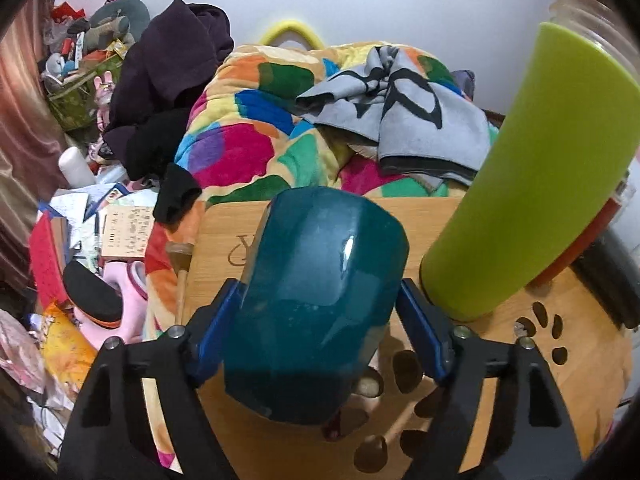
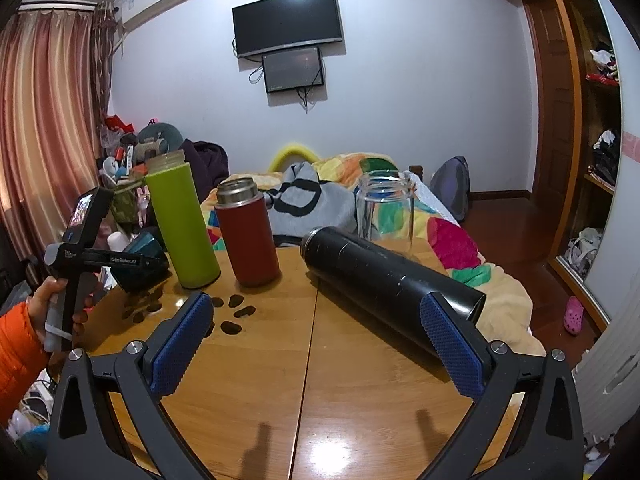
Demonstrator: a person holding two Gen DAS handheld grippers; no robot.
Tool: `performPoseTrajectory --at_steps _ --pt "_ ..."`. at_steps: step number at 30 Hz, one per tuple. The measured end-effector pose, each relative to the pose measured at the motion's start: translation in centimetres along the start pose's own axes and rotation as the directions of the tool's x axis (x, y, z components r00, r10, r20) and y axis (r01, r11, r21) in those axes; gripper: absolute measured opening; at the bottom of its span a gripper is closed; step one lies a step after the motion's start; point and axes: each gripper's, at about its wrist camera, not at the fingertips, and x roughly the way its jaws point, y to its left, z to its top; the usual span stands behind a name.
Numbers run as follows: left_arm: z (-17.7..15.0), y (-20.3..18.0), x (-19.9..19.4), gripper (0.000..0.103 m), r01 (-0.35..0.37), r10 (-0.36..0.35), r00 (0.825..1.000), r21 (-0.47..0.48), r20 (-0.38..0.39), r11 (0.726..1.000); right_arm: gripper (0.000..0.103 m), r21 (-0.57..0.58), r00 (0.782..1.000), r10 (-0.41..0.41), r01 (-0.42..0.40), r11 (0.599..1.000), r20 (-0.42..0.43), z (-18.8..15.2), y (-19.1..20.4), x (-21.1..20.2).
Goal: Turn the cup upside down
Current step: 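Move the left tool to the teal cup and close on its base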
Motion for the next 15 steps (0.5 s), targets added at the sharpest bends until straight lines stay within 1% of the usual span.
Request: performPoseTrajectory --at_steps 2,4,8,11,15 --pt "-0.3 0.5 -0.5 0.075 0.013 -0.013 1.0 -0.022 0.003 1.0 0.103 -0.006 1.0 0.004 -0.004 1.0 -0.008 -0.1 0.2 0.2" --pt "-0.6 0.5 -0.8 0.075 0.01 -0.01 1.0 -0.015 0.004 1.0 0.103 -0.013 1.0 0.005 -0.005 1.0 -0.014 -0.2 0.3 0.3" --pt "-2.1 -0.6 -1.9 0.075 0.007 -0.007 1.0 0.029 0.002 1.0 0.103 -0.019 1.0 0.01 -0.01 1.0 -0.02 -0.3 0.5 0.4" --pt "-3.4 -1.7 -3.0 0.075 0.027 -0.027 1.0 0.062 -0.003 0.998 0.103 -0.022 1.0 0.01 -0.011 1.0 -0.023 -0.3 0.6 0.3" --pt "-5.8 -4.6 -4.8 0.075 0.068 -0.067 0.998 0.126 -0.009 0.99 0.103 -0.022 1.0 0.015 -0.015 1.0 -0.024 -0.5 0.6 0.1"
